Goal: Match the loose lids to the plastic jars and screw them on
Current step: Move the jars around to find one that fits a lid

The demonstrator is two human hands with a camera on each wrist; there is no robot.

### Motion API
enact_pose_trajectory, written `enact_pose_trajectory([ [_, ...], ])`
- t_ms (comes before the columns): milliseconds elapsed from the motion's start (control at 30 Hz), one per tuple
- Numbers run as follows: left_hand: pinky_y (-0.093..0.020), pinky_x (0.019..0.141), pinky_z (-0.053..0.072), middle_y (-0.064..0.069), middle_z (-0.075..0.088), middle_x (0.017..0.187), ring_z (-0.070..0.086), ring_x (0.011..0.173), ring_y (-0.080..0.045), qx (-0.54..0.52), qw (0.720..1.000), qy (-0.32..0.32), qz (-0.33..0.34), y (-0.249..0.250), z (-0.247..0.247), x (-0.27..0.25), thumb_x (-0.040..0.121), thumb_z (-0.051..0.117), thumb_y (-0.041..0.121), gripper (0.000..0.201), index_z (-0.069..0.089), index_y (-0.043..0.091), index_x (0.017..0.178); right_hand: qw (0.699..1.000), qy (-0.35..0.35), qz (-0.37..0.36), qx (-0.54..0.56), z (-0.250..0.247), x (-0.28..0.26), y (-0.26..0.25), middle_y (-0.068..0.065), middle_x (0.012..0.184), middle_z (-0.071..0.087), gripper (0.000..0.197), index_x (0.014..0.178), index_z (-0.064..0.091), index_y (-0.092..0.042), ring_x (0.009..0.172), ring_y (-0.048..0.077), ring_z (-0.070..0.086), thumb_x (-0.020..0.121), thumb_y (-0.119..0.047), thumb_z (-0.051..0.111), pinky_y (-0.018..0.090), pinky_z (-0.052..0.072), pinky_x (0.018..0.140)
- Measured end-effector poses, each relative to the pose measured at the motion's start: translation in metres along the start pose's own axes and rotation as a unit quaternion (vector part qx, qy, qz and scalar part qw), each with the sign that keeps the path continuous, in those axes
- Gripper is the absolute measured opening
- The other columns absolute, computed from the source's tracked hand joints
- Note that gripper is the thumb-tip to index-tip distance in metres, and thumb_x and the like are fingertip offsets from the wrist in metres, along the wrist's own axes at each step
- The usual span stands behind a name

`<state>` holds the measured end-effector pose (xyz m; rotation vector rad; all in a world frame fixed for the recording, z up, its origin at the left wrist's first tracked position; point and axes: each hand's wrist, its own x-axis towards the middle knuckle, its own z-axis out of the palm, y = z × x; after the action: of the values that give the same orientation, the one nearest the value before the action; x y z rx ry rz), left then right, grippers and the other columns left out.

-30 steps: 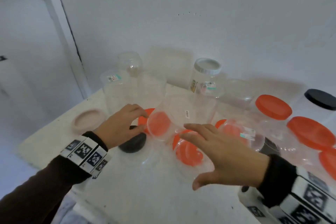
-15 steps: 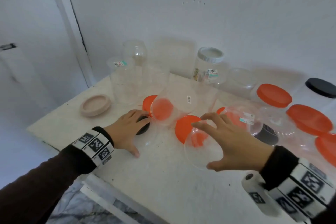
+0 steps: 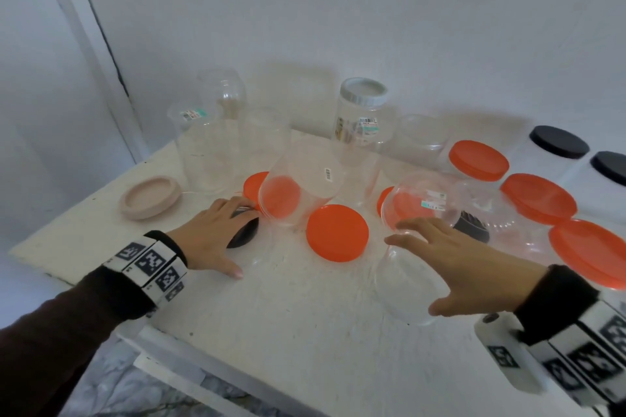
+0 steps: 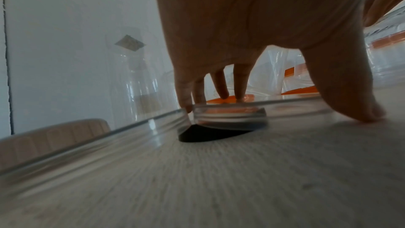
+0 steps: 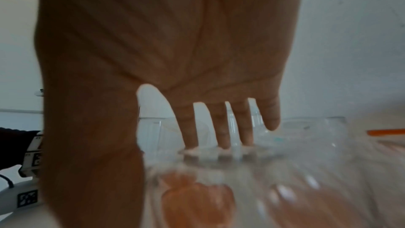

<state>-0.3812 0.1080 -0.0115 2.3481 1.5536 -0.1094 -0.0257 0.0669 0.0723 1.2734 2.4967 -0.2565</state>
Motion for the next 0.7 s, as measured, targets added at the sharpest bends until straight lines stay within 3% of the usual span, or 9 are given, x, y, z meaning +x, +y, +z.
enact_pose_trajectory([
  [67,-0.036,0.110,0.023,0.004,0.011,0.147,0.017,0.131,-0.018,-0.002,1.000,0.001,0.001,-0.001,0.000,0.000,0.040,0.045,0.075,0.119,0.016,0.027,0.145,1.000,0.019,-0.005,0.021,-0.007,0.005,-0.006,-0.013,0.151,0.002,0.090,0.144,0.008,-0.037,0.139,0.009,0.004,0.077,-0.053,0.065,0.029,0.016,0.115],
  [133,-0.036,0.111,0.022,0.003,0.012,0.148,0.016,0.132,-0.019,-0.005,1.000,0.002,0.004,-0.002,0.000,0.000,0.040,0.045,0.074,0.119,0.016,0.027,0.145,0.996,0.073,-0.010,0.058,-0.019,0.014,-0.020,-0.011,0.149,0.012,0.081,0.144,0.016,-0.034,0.137,0.009,0.014,0.079,-0.056,0.060,0.028,0.023,0.112],
  [233,-0.036,0.111,0.020,0.000,0.013,0.149,0.015,0.134,-0.019,-0.006,1.000,0.004,0.002,-0.004,-0.001,-0.002,0.041,0.044,0.075,0.119,0.017,0.025,0.146,0.978,0.174,-0.009,0.111,-0.040,0.036,-0.049,-0.008,0.144,0.023,0.069,0.140,0.029,-0.028,0.129,0.013,0.027,0.082,-0.049,0.060,0.033,0.035,0.103],
  [333,-0.033,0.110,0.020,0.000,0.013,0.149,0.015,0.133,-0.019,-0.005,1.000,0.003,-0.012,-0.006,-0.003,-0.006,0.040,0.042,0.076,0.118,0.018,0.026,0.145,0.965,0.228,0.012,0.125,-0.053,0.066,-0.074,-0.003,0.146,0.020,0.070,0.140,0.028,-0.025,0.130,0.019,0.026,0.082,-0.044,0.062,0.035,0.037,0.101],
  [433,-0.032,0.110,0.021,-0.001,0.017,0.149,0.017,0.132,-0.019,-0.010,1.000,0.013,-0.015,-0.007,-0.006,-0.009,0.045,0.054,0.073,0.113,0.022,0.027,0.144,0.963,0.231,0.043,0.129,-0.061,0.097,-0.085,0.004,0.149,0.014,0.077,0.142,0.023,-0.022,0.133,0.028,0.022,0.081,-0.042,0.065,0.041,0.033,0.104],
  [533,-0.030,0.109,0.021,-0.001,0.023,0.145,0.019,0.129,-0.019,-0.024,0.999,0.036,-0.013,-0.009,-0.008,-0.013,0.060,0.077,0.052,0.100,0.026,0.026,0.142,0.969,0.202,0.073,0.126,-0.066,0.124,-0.084,0.008,0.151,0.007,0.084,0.144,0.019,-0.024,0.135,0.037,0.016,0.078,-0.043,0.068,0.049,0.026,0.108],
  [700,-0.028,0.106,0.020,0.000,0.022,0.145,0.019,0.129,-0.017,-0.045,0.995,0.090,-0.016,-0.012,-0.015,-0.024,0.063,0.079,0.049,0.098,0.025,0.027,0.142,0.966,0.164,0.098,0.175,-0.066,0.149,-0.073,0.005,0.155,-0.004,0.097,0.146,0.011,-0.032,0.139,0.040,0.005,0.074,-0.044,0.074,0.059,0.017,0.110],
])
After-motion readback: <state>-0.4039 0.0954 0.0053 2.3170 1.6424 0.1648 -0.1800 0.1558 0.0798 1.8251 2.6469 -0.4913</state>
